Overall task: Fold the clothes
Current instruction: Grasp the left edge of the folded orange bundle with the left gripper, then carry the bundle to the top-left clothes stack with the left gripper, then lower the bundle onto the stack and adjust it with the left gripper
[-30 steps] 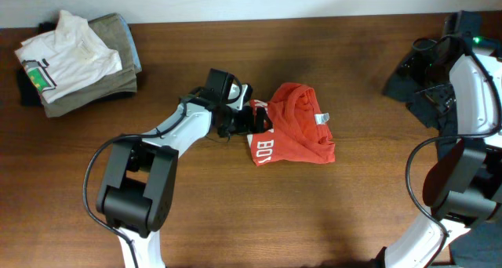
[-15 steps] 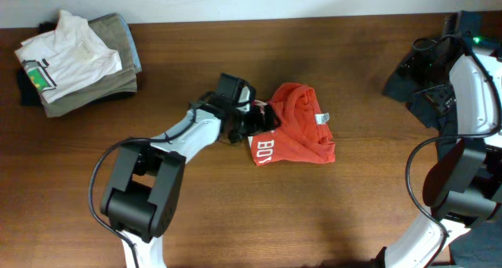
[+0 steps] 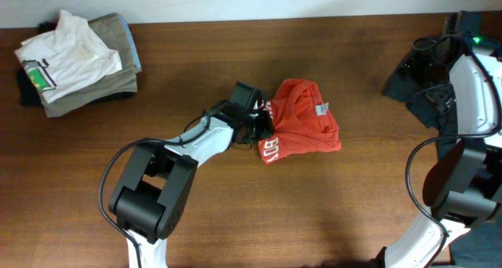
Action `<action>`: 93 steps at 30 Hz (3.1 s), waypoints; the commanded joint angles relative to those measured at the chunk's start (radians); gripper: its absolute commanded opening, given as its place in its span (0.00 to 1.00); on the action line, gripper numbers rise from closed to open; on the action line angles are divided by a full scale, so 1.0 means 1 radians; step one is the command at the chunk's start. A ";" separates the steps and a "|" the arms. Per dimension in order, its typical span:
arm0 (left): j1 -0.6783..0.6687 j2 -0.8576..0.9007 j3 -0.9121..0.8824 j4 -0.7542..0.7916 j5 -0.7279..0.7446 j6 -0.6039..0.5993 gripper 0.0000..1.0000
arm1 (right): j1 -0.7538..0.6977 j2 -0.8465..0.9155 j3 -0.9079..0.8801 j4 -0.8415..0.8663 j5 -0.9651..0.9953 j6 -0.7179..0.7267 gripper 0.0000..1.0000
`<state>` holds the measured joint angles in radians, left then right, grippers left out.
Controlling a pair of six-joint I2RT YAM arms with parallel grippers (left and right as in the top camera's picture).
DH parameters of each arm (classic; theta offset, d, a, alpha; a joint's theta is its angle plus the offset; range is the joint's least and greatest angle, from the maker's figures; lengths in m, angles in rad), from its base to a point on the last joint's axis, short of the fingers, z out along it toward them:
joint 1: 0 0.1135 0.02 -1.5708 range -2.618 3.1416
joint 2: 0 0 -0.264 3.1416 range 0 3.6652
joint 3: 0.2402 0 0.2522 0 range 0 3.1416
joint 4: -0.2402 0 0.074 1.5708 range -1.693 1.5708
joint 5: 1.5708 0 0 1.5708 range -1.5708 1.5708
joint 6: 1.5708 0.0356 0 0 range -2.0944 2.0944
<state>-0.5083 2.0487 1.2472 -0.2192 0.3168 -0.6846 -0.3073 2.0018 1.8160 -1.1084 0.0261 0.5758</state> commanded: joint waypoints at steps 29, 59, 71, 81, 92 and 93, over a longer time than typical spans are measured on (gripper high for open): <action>0.674 0.029 0.336 0.047 -0.236 0.795 0.01 | -0.001 -0.003 0.006 -0.003 0.012 0.009 0.99; 0.858 0.029 0.584 0.008 -0.321 0.789 0.01 | -0.001 -0.003 0.006 -0.003 0.013 0.009 0.99; 0.876 0.101 0.584 -0.002 -0.455 0.788 0.01 | -0.001 -0.003 0.006 -0.003 0.012 0.009 0.99; 0.948 0.159 0.584 0.001 -0.550 0.789 0.01 | -0.001 -0.003 0.006 -0.003 0.013 0.009 0.99; 0.974 0.161 0.584 -0.001 -0.546 0.788 0.99 | -0.001 -0.003 0.006 -0.003 0.012 0.009 0.99; 0.974 0.161 0.584 0.002 -0.546 0.788 0.99 | -0.001 -0.003 0.006 -0.003 0.012 0.009 0.99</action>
<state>0.4644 2.2032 1.7992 -0.2256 -0.2180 0.0971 -0.3073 2.0018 1.8156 -1.1084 0.0265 0.5758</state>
